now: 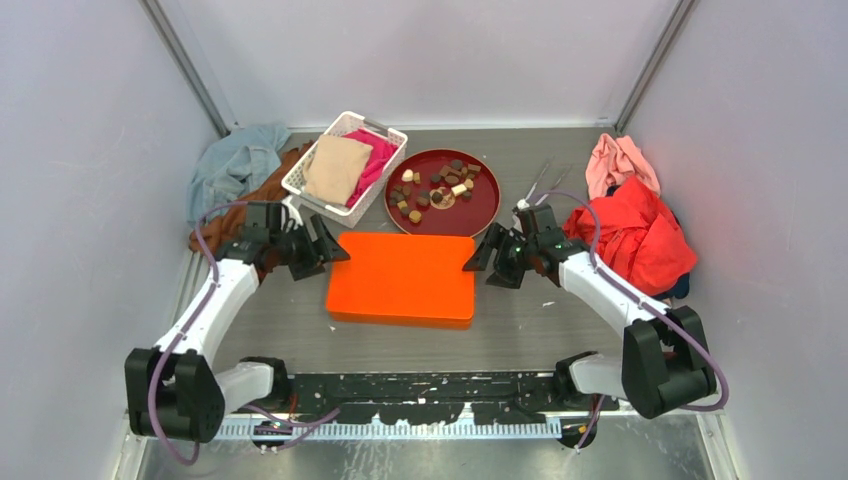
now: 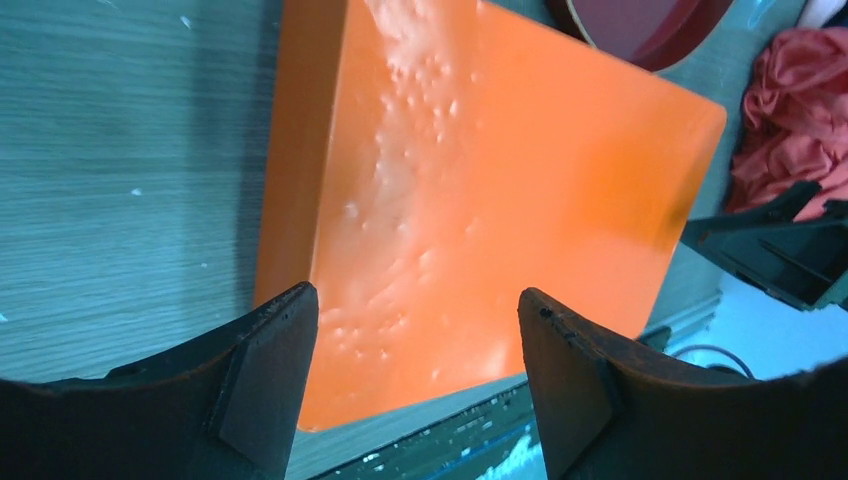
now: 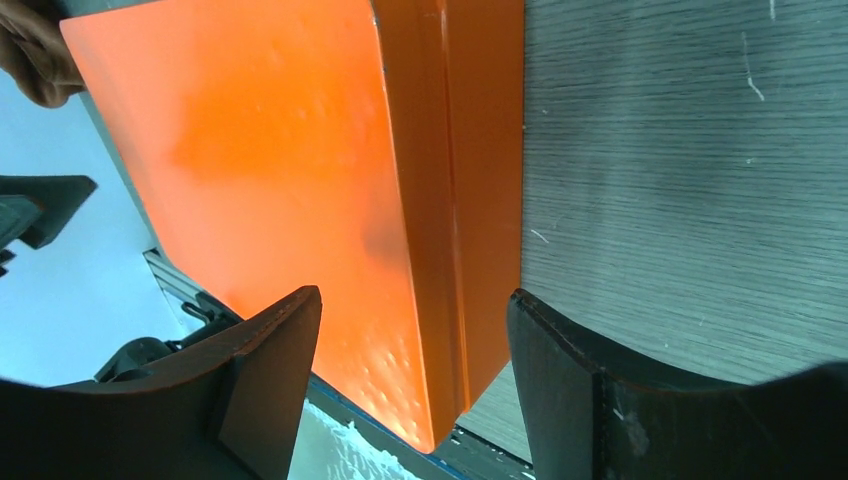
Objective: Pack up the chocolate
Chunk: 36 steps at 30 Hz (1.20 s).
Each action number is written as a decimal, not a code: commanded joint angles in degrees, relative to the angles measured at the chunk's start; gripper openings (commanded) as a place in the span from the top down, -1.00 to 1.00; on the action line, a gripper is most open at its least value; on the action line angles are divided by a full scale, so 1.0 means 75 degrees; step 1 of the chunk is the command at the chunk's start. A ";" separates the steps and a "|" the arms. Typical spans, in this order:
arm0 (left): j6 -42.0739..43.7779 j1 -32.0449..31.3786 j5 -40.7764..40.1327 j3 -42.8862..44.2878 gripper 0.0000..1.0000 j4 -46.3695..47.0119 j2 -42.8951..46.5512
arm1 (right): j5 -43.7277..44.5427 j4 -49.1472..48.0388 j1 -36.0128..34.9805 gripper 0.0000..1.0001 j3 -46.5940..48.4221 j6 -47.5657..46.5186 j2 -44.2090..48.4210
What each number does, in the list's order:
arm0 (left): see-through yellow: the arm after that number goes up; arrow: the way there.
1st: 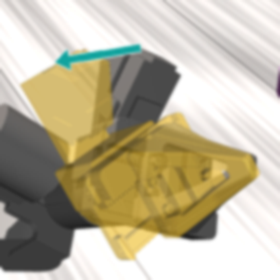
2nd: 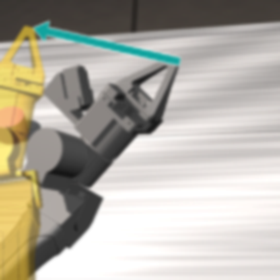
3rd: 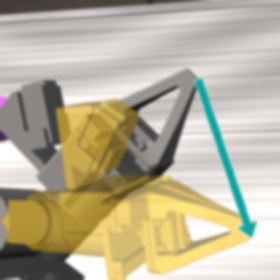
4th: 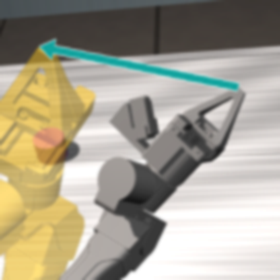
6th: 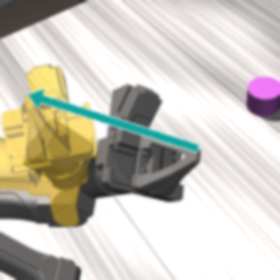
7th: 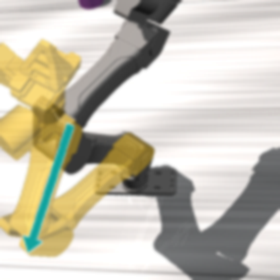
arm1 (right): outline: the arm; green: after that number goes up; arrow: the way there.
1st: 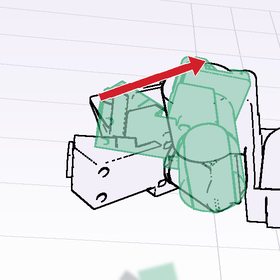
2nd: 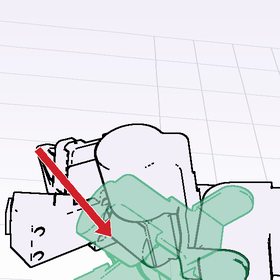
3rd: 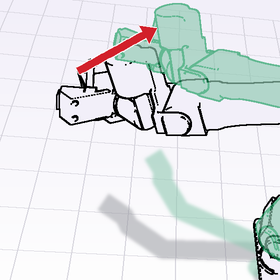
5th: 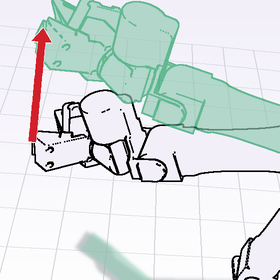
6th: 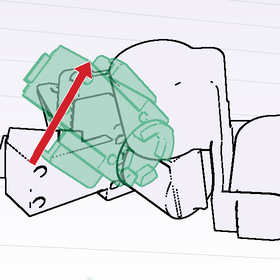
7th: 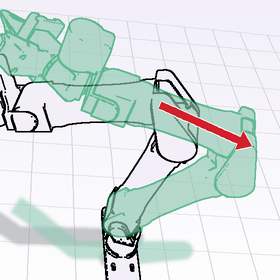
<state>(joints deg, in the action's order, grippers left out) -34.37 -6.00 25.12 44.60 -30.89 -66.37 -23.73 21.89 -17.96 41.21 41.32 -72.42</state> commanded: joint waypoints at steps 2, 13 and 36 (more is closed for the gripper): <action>0.0166 -0.0021 -0.1019 0.0421 -0.48 -0.0263 0.0193 | 0.0585 -0.0136 -0.0206 -0.43 0.0073 0.0057 -0.0006; 0.0056 -0.0021 0.0681 0.0298 -0.47 0.0622 -0.0841 | 0.2283 0.0688 -0.0768 -0.02 0.0210 -0.0027 0.0128; -0.0237 -0.0047 0.2038 0.0240 -0.47 0.1264 -0.0925 | 0.5371 0.2590 -0.1975 0.32 0.1364 -0.0286 -0.0377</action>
<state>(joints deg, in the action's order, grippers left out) -36.03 -6.04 38.30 46.15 -23.38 -73.67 2.70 33.21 -30.06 48.21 41.91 -73.41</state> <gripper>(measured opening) 0.733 0.324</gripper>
